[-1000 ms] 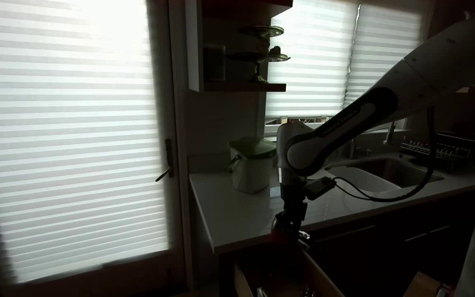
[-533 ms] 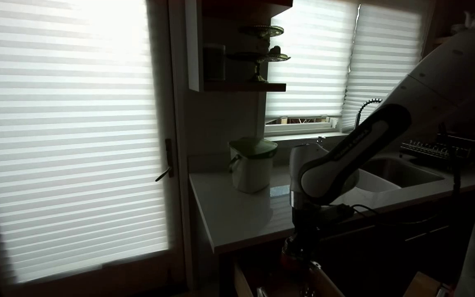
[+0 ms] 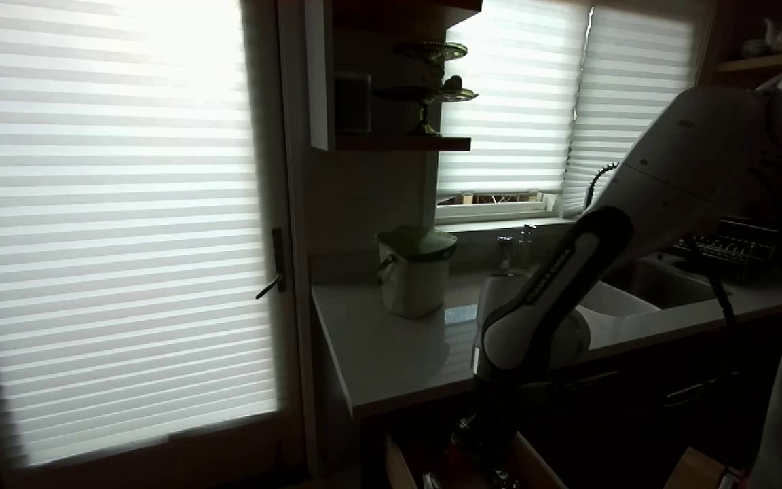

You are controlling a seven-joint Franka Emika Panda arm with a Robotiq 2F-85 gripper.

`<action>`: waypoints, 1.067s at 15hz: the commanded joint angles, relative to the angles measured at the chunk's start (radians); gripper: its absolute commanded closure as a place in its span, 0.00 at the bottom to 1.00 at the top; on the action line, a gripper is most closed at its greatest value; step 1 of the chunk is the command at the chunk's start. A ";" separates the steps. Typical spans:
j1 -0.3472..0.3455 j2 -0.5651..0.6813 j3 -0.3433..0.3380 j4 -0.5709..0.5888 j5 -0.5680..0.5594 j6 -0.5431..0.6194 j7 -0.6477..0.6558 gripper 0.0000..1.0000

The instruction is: Put the measuring cups in the open drawer

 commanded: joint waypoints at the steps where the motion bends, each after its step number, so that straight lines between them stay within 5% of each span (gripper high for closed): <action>1: 0.018 0.084 0.040 0.071 0.123 0.037 -0.003 0.94; 9: 0.006 0.192 0.061 0.172 0.152 0.144 0.057 0.94; 16: 0.029 0.288 0.016 0.230 0.059 0.206 0.185 0.94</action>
